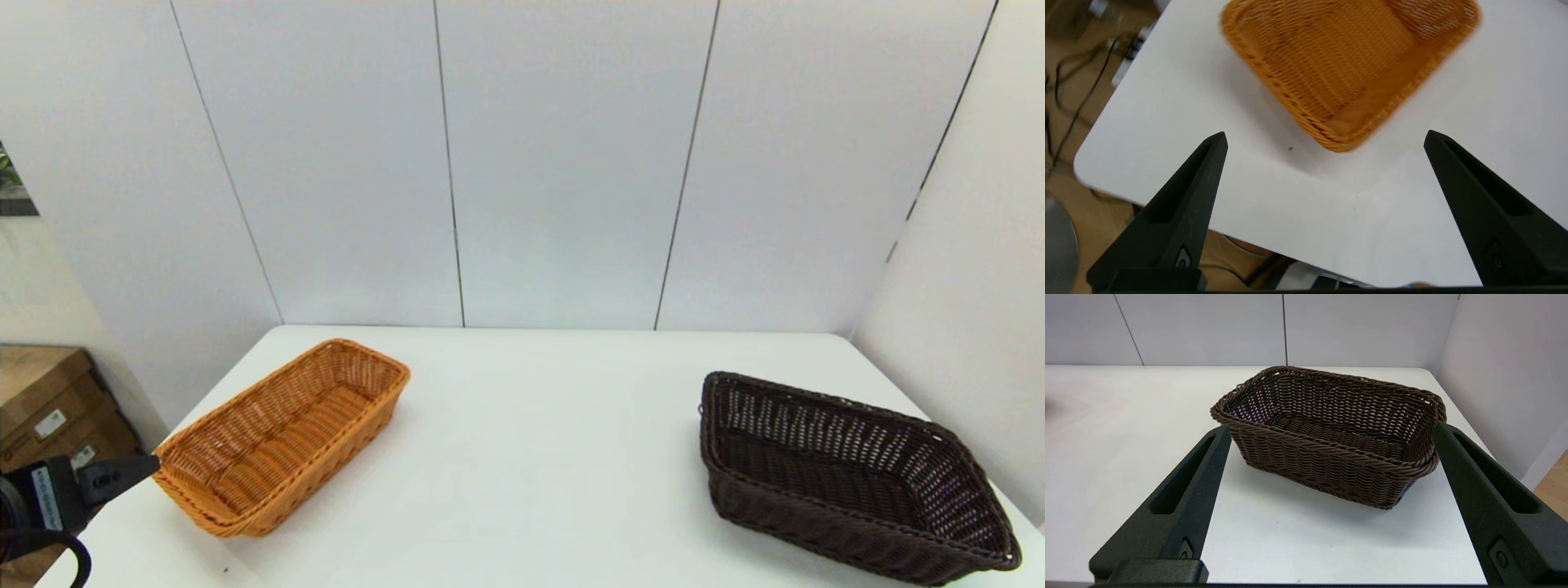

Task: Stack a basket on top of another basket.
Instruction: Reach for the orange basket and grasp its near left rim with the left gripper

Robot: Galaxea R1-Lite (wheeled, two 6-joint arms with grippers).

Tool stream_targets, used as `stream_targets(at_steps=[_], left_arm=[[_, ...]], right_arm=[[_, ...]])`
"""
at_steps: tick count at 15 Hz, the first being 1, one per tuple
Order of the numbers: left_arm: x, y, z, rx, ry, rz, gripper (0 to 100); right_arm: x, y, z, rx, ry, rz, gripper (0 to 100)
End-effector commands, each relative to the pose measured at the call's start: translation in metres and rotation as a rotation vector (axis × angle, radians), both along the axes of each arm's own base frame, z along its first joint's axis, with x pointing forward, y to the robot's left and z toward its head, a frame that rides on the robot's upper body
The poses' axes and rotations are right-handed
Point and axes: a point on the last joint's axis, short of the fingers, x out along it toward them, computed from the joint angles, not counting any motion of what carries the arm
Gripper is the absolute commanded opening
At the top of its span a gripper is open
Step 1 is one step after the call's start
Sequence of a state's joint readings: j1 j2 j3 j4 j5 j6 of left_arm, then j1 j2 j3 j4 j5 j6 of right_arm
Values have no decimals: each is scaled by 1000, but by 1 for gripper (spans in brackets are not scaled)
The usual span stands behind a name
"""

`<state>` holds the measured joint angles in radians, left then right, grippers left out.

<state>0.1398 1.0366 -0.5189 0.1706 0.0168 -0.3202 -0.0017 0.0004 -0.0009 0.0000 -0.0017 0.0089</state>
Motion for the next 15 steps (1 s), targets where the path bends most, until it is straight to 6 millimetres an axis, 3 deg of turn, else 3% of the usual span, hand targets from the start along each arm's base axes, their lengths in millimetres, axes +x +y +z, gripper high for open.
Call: stream_targets(at_steps=[1, 6, 10, 15], left_arm=[[24, 25, -21, -97, 152, 214, 100], [43, 35, -42, -234, 254, 368, 100], [50, 38, -37, -282, 216, 453, 100], [66, 43, -57, -341, 306, 568, 100]], right_arm=[[0, 0, 0, 0, 0, 0, 100], [0, 0, 0, 0, -1, 0, 100], [0, 0, 0, 0, -1, 0, 100], [0, 0, 0, 0, -1, 0, 100]])
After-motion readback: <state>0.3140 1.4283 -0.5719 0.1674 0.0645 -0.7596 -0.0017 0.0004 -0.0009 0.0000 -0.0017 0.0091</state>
